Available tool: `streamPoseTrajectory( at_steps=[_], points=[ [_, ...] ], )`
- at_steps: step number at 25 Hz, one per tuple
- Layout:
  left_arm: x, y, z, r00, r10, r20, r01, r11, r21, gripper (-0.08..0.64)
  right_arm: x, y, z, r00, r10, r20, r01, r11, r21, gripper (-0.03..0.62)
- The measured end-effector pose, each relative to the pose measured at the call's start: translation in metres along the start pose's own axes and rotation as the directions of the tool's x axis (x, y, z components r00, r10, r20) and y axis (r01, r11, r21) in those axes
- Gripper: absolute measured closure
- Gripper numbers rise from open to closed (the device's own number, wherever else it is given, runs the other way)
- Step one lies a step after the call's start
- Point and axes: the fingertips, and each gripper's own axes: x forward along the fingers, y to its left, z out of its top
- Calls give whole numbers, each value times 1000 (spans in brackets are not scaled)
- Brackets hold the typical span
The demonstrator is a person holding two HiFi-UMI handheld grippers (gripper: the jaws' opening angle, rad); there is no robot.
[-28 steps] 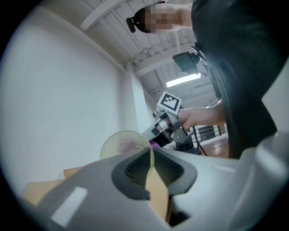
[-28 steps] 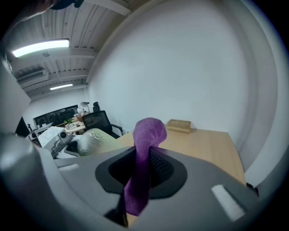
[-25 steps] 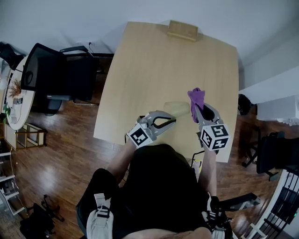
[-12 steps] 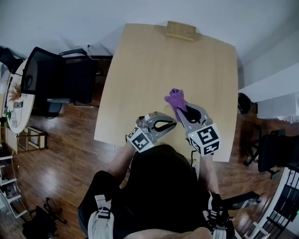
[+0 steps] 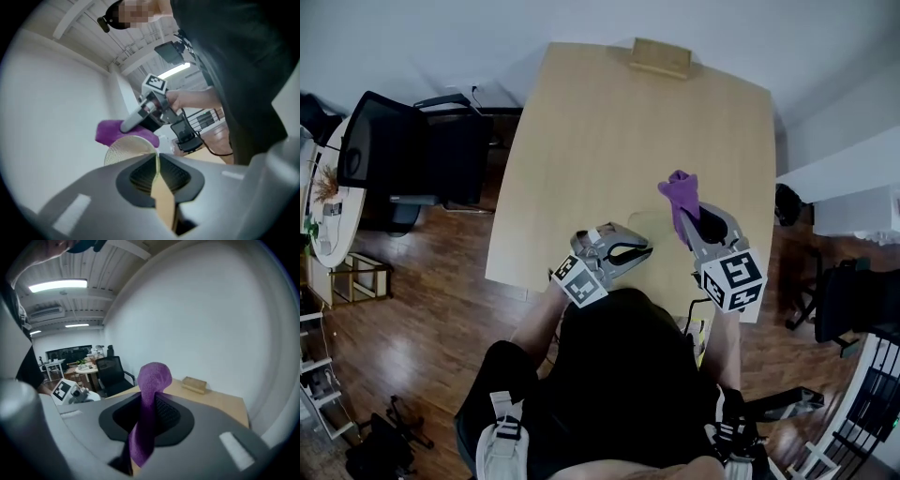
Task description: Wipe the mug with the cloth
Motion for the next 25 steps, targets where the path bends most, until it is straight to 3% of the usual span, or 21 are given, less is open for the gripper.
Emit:
streamPoseTrajectory(
  at_steps=[2, 4, 7, 13, 15, 17, 21, 23, 25],
  points=[
    [5, -3, 0, 1000, -15, -12, 15, 1000, 25, 517, 5, 34, 20, 996, 82, 20, -80, 994, -71, 526],
    [9, -5, 0, 999, -23, -26, 25, 998, 52, 517, 16, 61, 21, 988, 152, -19, -153, 980, -129, 526],
    [8, -7, 0, 998, -21, -55, 26, 996, 85, 514, 28, 65, 0, 980, 180, -83, -189, 976, -112, 526],
    [2, -5, 0, 998, 18, -59, -13, 996, 91, 513, 26, -5, -53, 984, 65, -167, -59, 997, 44, 526],
    [2, -6, 0, 998, 18, -60, -12, 995, 101, 516, 19, -28, -70, 979, 4, -206, 9, 998, 63, 526],
    [2, -7, -1, 998, 9, -67, -1, 993, 118, 517, 11, -36, -61, 983, -24, -181, 35, 997, 62, 526],
    [9, -13, -8, 993, -34, -112, 53, 983, 177, 517, 7, 8, 3, 995, 74, -61, -77, 995, -59, 526],
    [13, -17, -8, 991, -48, -127, 74, 975, 208, 517, 14, 40, 15, 985, 157, -76, -166, 977, -137, 526],
    [16, -19, -3, 989, -49, -139, 81, 967, 241, 517, 22, 59, 9, 967, 218, -134, -238, 958, -160, 526]
  ],
)
